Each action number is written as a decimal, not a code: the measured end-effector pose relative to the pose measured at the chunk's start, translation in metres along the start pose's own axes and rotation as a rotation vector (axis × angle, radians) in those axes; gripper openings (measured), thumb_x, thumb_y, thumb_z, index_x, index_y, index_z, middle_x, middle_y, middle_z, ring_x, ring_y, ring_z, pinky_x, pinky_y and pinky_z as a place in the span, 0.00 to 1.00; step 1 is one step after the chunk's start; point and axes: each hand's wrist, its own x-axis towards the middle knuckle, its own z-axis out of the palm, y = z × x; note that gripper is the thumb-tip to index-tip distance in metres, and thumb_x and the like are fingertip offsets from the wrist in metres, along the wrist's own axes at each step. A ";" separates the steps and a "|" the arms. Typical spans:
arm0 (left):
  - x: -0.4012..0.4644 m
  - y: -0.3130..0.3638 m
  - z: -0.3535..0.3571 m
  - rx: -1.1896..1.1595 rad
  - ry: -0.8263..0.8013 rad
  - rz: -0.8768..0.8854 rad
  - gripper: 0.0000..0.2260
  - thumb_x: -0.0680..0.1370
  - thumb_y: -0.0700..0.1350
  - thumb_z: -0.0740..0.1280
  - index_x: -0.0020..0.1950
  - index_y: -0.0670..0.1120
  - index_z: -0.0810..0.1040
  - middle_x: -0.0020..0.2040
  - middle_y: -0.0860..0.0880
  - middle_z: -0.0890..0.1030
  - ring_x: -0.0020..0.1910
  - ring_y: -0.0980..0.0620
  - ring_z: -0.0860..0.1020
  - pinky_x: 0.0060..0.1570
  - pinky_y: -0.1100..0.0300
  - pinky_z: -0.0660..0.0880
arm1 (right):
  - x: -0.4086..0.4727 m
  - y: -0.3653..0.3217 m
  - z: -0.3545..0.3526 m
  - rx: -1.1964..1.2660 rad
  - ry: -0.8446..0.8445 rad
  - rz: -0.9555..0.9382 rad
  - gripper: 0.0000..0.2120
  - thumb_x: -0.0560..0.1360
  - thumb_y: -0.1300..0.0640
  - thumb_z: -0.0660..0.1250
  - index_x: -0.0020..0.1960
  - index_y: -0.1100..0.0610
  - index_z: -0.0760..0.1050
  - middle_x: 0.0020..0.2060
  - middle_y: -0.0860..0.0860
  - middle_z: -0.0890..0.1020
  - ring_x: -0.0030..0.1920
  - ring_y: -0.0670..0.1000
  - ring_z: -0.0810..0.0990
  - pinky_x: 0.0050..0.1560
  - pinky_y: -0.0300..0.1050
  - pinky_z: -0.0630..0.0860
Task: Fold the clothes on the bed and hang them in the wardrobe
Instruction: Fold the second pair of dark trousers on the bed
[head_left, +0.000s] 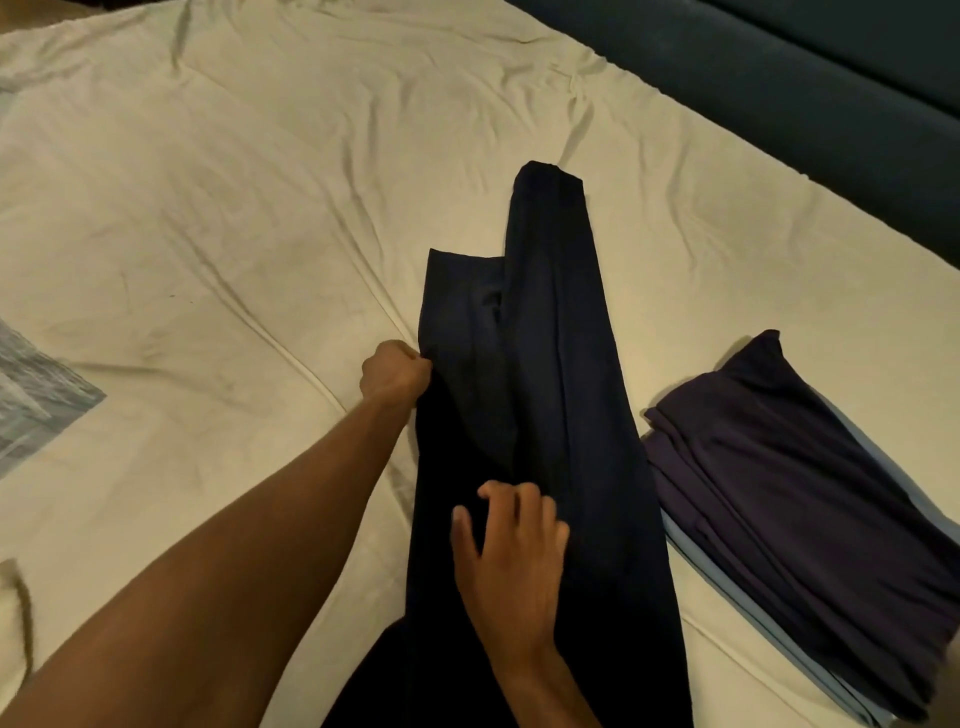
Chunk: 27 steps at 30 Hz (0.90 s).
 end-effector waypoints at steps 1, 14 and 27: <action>0.002 0.003 -0.001 -0.008 0.060 0.014 0.04 0.78 0.43 0.67 0.50 0.44 0.80 0.49 0.44 0.82 0.49 0.42 0.81 0.54 0.48 0.80 | -0.003 -0.002 0.002 -0.021 -0.034 0.004 0.17 0.76 0.38 0.59 0.54 0.50 0.74 0.45 0.47 0.76 0.41 0.49 0.74 0.39 0.48 0.74; -0.003 0.064 -0.047 -0.272 0.365 0.126 0.13 0.85 0.45 0.53 0.65 0.40 0.68 0.55 0.45 0.75 0.51 0.47 0.75 0.52 0.53 0.74 | -0.031 -0.013 0.000 0.077 -0.173 0.201 0.07 0.75 0.50 0.70 0.48 0.47 0.72 0.39 0.43 0.75 0.38 0.48 0.76 0.37 0.46 0.76; -0.017 0.059 -0.105 -0.428 0.478 0.152 0.08 0.82 0.40 0.57 0.60 0.46 0.68 0.50 0.50 0.73 0.47 0.50 0.75 0.46 0.58 0.76 | 0.032 -0.001 -0.042 1.136 -0.131 0.902 0.10 0.82 0.57 0.63 0.45 0.59 0.78 0.38 0.49 0.79 0.41 0.46 0.75 0.47 0.43 0.75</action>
